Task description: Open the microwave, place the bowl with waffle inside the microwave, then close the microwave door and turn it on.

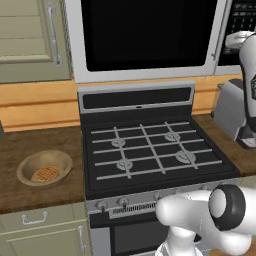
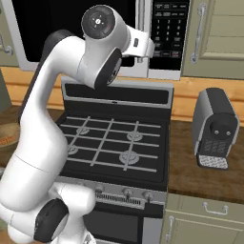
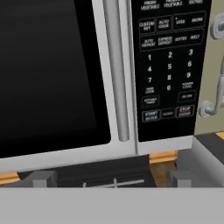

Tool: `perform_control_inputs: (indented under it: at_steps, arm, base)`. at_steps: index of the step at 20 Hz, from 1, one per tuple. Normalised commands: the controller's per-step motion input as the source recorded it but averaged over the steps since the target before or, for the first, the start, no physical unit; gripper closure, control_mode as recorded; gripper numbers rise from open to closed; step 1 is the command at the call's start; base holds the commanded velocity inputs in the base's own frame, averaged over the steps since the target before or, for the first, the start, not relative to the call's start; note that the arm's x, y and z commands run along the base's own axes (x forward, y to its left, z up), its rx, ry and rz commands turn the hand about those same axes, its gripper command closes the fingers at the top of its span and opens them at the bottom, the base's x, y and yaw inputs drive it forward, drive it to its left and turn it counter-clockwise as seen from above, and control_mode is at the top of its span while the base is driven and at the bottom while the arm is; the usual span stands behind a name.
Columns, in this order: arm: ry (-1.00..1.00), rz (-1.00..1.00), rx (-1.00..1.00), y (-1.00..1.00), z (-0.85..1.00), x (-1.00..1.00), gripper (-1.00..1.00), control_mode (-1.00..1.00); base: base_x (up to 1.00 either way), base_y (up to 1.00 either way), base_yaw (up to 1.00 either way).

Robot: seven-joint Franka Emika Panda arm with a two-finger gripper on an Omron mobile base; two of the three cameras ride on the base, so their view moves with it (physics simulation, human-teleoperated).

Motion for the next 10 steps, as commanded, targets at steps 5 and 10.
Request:
perform_control_inputs:
  at_steps: [5,10]
  arm:
    - [0.01,0.0,-0.03,-0.03,0.0,0.44,-1.0,-1.0]
    - [0.01,0.0,0.0,-0.19,0.0,0.56,-1.0,-1.0]
  base:
    - [0.0,0.0,0.0]
    - [0.0,0.0,0.0]
